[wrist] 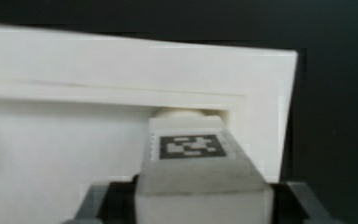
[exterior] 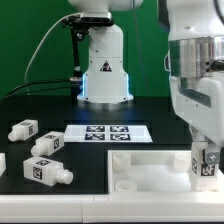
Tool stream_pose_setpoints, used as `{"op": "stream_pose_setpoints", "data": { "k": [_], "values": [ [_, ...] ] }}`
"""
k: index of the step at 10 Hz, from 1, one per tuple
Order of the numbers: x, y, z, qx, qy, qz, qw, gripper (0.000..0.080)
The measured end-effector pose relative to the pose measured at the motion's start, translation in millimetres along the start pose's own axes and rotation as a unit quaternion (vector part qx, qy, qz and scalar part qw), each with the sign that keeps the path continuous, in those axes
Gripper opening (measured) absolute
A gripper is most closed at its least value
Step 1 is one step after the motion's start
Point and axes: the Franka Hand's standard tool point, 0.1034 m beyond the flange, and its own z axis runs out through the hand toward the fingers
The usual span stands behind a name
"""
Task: Assemble square table
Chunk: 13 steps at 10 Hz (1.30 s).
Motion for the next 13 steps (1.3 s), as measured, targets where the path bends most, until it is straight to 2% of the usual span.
{"op": "stream_pose_setpoints", "data": {
  "k": [4,5,7,9,10,11,12,13],
  "values": [
    [-0.7,0.4,0.5,0.000,0.001,0.097,0.995,0.0287],
    [1.4,-1.0,0.2,0.004,-0.003,0.166,0.986,0.0287],
    [1.5,-1.3,0.1,0.013,0.002,0.224,0.975,0.0287],
    [1.8,-0.1,0.7,0.013,0.005,0.201,0.980,0.0288],
    [1.8,-0.3,0.3,0.013,0.004,0.200,0.980,0.0483],
    [3.6,-5.5,-12.6,0.022,0.000,0.171,0.985,0.0592],
    [6.5,-9.1,-31.8,0.029,-0.006,0.158,0.987,0.0592],
    [7.6,-10.1,-37.8,0.023,-0.008,0.159,0.987,0.0640]
  ]
}}
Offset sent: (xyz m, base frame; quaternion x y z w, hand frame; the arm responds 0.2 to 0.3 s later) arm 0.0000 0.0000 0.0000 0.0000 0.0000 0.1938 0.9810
